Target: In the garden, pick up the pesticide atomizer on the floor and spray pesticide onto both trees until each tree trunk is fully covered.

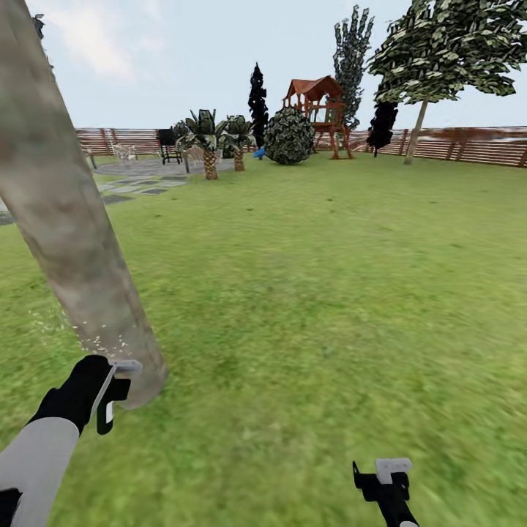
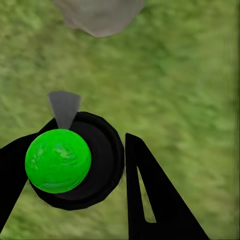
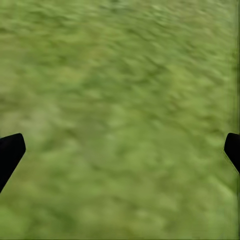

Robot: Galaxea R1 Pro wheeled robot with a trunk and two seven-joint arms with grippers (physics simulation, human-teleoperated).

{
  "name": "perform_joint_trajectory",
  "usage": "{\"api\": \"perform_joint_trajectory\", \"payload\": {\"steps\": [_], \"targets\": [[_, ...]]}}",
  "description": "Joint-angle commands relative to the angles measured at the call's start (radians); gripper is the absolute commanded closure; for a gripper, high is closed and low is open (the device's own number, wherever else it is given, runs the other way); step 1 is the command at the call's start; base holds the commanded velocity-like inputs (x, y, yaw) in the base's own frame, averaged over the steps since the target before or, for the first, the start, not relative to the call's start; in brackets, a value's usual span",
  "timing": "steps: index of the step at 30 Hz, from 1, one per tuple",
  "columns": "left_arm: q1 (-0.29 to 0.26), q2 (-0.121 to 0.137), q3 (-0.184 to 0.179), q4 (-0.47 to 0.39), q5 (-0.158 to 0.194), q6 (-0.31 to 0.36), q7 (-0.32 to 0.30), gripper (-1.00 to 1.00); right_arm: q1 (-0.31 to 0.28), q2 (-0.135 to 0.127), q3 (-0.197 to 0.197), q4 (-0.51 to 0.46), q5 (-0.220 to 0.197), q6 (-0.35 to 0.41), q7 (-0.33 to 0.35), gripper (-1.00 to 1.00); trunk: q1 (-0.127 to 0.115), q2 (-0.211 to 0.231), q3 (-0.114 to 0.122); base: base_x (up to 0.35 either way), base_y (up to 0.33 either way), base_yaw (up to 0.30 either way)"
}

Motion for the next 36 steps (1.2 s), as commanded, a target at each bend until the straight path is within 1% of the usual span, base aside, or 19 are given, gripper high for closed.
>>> {"api": "perform_joint_trajectory", "payload": {"steps": [1, 13, 19, 20, 22, 25, 29, 31, 36], "targets": [[-0.001, -0.001, 0.003, -0.002, -0.012, 0.004, -0.01, 1.0, -0.001, 0.0, -0.008, 0.001, 0.011, -0.003, -0.003, -1.0, 0.0, 0.0, -0.001, 0.134, -0.247, 0.173], [-0.001, -0.002, 0.003, -0.005, -0.011, 0.004, -0.01, 1.0, -0.001, 0.0, -0.008, 0.001, 0.011, -0.003, -0.003, -1.0, 0.0, 0.0, -0.001, 0.119, -0.252, 0.269], [-0.001, -0.002, 0.0, -0.01, -0.01, 0.006, -0.01, 1.0, -0.001, 0.0, -0.008, 0.001, 0.011, -0.003, -0.003, -1.0, 0.0, 0.0, -0.001, 0.02, -0.241, 0.277], [-0.002, -0.002, -0.001, -0.014, -0.011, 0.008, -0.011, 1.0, -0.001, 0.0, -0.008, 0.001, 0.011, -0.003, -0.003, -1.0, 0.0, 0.0, -0.001, 0.002, -0.086, 0.277], [-0.007, -0.002, -0.001, -0.056, -0.01, 0.018, -0.013, 1.0, -0.001, 0.0, -0.009, 0.001, 0.011, -0.003, -0.003, -1.0, 0.0, 0.0, -0.001, 0.0, -0.021, 0.277], [-0.015, -0.002, -0.001, -0.081, -0.011, 0.025, -0.014, 1.0, -0.001, 0.0, -0.009, 0.001, 0.011, -0.003, -0.003, -1.0, 0.0, 0.0, -0.001, 0.0, -0.005, 0.276], [-0.017, -0.004, -0.001, -0.088, -0.012, 0.028, -0.015, 1.0, -0.001, 0.0, -0.009, 0.0, 0.011, -0.003, -0.003, -1.0, 0.0, 0.0, -0.001, 0.0, 0.0, 0.057], [-0.008, -0.005, -0.001, -0.087, -0.014, 0.028, -0.015, 1.0, -0.001, 0.0, -0.009, -0.001, 0.011, -0.004, -0.003, -1.0, 0.0, 0.0, -0.001, 0.21, -0.142, 0.001], [-0.008, -0.004, -0.002, -0.088, -0.016, 0.028, -0.014, 1.0, -0.001, 0.0, -0.009, -0.001, 0.011, -0.003, -0.004, -1.0, 0.0, 0.0, -0.001, 0.223, -0.183, 0.0]]}}
